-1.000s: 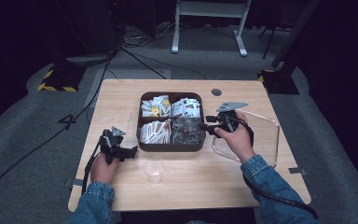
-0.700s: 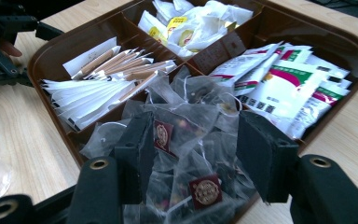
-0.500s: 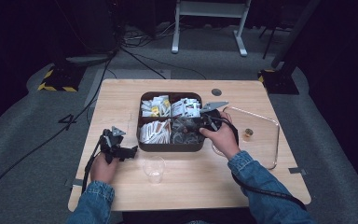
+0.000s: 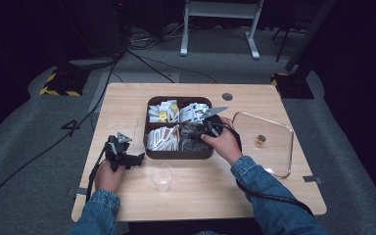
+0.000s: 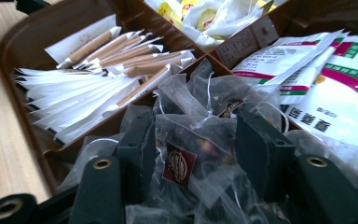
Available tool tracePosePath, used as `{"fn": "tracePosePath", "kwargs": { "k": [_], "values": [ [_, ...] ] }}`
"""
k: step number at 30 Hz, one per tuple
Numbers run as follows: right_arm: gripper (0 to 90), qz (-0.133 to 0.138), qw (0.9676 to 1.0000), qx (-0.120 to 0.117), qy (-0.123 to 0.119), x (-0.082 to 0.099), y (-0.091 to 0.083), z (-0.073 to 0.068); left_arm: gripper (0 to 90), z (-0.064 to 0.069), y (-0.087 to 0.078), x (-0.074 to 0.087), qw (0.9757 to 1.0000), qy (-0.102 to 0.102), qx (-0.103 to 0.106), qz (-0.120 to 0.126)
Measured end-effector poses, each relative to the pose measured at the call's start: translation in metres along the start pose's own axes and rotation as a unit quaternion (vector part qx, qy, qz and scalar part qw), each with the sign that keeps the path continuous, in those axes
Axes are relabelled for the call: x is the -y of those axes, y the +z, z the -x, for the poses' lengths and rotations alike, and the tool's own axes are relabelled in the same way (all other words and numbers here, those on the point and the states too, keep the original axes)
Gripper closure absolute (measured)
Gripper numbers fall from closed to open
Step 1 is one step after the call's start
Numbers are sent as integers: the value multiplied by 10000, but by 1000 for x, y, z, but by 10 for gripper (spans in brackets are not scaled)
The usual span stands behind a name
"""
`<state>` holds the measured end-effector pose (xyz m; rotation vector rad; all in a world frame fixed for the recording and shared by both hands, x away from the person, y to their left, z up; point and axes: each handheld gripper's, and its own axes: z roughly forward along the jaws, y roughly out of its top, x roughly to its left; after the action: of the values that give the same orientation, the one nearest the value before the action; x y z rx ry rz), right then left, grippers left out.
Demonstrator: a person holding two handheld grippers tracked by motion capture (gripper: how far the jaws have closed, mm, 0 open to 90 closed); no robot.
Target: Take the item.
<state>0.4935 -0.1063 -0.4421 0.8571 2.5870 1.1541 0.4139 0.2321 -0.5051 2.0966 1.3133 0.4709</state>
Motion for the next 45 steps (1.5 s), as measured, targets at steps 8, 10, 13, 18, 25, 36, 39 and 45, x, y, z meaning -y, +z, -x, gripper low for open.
{"fn": "tracePosePath", "kwargs": {
  "k": [8,10,13,18,25,36,39,45],
  "values": [
    [600,-266,9995,136,-115,0,12,-1,0,0,0,0,10000,-6,13,-2],
    [681,-289,9993,159,-152,0,10,-1,0,0,0,0,10000,-3,12,-2],
    [753,-278,9991,214,-229,2,8,-1,0,0,0,0,10000,-4,13,-4],
    [783,-169,9993,221,-231,4,6,-1,0,0,0,0,10000,-2,10,-3],
    [786,96,9999,88,-66,5,-4,0,0,0,0,0,10000,-4,10,-3],
    [787,512,9986,-90,90,1,-26,0,0,0,0,0,10000,-6,10,-3],
    [787,593,9980,-175,139,1,-31,0,0,0,0,0,10000,-8,13,-2],
    [787,761,9962,-386,152,-2,-43,-7,0,0,0,0,10000,-8,10,-3]
  ]
}}
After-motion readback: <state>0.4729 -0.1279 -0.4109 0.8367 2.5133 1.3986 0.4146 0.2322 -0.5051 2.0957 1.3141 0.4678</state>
